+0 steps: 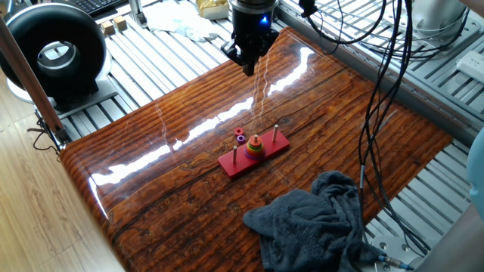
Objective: Take out one Hanoi block and throw it aside
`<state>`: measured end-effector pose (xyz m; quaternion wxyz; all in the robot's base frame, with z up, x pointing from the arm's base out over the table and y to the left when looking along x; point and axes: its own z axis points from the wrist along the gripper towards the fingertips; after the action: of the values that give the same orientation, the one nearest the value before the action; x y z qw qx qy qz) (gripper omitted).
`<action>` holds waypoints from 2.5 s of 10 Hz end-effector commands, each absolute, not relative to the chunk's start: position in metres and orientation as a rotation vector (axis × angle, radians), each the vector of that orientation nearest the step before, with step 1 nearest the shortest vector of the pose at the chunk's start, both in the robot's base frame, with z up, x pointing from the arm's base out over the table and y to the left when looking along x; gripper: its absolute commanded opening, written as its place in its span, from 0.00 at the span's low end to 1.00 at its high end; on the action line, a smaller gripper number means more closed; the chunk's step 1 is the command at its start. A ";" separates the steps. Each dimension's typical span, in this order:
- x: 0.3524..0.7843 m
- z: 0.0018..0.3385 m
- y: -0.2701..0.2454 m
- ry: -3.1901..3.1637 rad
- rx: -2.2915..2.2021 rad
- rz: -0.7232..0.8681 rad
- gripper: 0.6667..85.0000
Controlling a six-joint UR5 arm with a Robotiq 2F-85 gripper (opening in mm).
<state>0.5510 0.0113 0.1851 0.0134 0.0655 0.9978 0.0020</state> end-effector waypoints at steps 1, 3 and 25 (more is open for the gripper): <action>0.552 0.186 0.019 3.105 0.231 0.053 0.00; 0.551 0.186 0.044 3.095 0.326 0.195 0.00; 0.478 0.151 0.058 3.165 0.379 0.137 0.00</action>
<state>0.4790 0.0482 0.1497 -0.0165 0.1034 0.9939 0.0341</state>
